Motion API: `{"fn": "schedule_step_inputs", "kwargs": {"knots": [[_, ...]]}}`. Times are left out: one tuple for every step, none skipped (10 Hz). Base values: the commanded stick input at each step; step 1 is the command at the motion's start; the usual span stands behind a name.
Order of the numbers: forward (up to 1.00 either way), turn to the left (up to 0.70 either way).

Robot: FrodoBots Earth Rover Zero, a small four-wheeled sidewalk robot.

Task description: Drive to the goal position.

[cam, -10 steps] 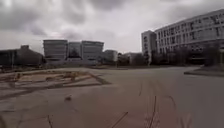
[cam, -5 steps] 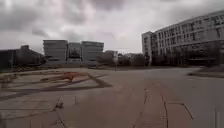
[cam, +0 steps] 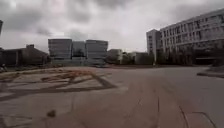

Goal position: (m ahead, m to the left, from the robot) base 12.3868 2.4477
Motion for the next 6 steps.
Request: {"fn": "schedule_step_inputs", "kwargs": {"knots": [[0.70,0.00],[0.70,0.00],[0.70,0.00],[0.70,0.00],[0.70,0.00],[0.70,0.00]]}}
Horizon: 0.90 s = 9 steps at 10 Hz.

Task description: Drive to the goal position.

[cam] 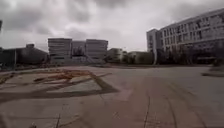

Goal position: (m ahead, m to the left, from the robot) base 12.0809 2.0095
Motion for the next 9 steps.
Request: {"fn": "schedule_step_inputs", "kwargs": {"knots": [[0.70,0.00],[0.70,0.00],[0.70,-0.01],[0.70,-0.02],[0.70,-0.03],[0.70,-0.02],[0.70,0.00],[0.70,0.00],[0.70,0.00]]}}
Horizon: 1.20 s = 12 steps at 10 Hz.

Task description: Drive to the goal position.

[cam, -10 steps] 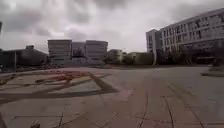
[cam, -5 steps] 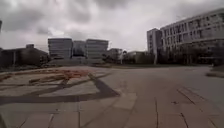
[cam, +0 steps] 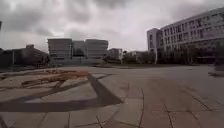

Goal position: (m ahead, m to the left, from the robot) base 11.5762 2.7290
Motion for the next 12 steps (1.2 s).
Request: {"fn": "schedule_step_inputs", "kwargs": {"knots": [[0.70,0.00],[0.70,0.00],[0.70,0.00],[0.70,0.00],[0.70,0.00],[0.70,0.00],[0.70,0.00],[0.70,0.00],[0.70,0.00],[0.70,0.00],[0.70,0.00],[0.70,0.00]]}}
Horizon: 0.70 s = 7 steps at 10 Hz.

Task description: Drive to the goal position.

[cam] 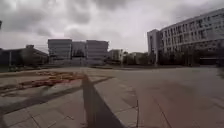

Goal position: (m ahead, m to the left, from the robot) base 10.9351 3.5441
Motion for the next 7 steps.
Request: {"fn": "schedule_step_inputs", "kwargs": {"knots": [[0.70,0.00],[0.70,0.00],[0.70,0.00],[0.70,0.00],[0.70,0.00],[0.70,0.00],[0.70,0.00]]}}
